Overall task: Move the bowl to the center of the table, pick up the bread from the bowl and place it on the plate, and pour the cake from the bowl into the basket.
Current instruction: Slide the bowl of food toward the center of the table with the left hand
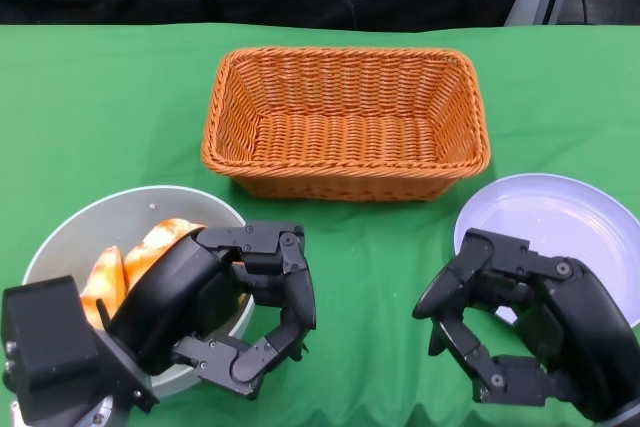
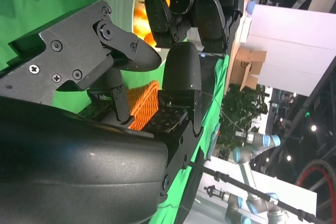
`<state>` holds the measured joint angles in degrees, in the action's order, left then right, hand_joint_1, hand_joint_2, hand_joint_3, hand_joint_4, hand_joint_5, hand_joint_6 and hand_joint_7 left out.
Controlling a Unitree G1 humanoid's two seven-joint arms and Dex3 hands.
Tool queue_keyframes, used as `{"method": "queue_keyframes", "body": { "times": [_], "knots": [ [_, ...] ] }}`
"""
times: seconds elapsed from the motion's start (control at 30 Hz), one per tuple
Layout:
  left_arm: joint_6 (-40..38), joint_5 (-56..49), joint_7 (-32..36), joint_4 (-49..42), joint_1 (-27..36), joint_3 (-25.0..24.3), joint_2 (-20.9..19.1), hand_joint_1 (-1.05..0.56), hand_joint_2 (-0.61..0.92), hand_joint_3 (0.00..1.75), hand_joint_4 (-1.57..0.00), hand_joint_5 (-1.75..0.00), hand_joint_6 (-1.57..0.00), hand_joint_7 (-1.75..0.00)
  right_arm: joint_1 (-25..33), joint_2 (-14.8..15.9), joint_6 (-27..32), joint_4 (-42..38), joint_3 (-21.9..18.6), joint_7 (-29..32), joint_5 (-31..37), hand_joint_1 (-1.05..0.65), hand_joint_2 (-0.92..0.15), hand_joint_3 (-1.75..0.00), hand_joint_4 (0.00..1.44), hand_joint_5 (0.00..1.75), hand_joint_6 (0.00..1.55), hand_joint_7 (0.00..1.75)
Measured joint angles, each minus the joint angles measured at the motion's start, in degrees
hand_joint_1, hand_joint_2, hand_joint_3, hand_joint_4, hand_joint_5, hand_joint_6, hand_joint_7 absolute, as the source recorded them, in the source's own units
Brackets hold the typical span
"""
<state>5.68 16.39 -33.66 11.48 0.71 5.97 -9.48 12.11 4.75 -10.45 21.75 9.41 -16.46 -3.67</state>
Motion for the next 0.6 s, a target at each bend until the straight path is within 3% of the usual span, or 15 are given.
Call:
{"method": "queue_keyframes", "body": {
  "times": [0.2,0.6],
  "knots": [
    [0.0,0.2,-0.4,0.0,0.2,0.1,0.0,-0.02,0.46,1.23,-0.79,-1.6,-0.77,-1.42,0.8,0.1,-1.5,-0.8,0.1,0.2,1.1,-0.12,-0.56,-1.01,0.79,1.48,0.74,1.23],
    [0.3,0.3,-0.5,-1.9,0.2,0.1,0.3,0.0,0.43,1.29,-0.79,-1.6,-0.78,-1.4,0.5,0.1,-3.2,-3.7,0.2,0.0,0.9,-0.12,-0.52,-1.06,0.79,1.5,0.74,1.23]
  ]
}}
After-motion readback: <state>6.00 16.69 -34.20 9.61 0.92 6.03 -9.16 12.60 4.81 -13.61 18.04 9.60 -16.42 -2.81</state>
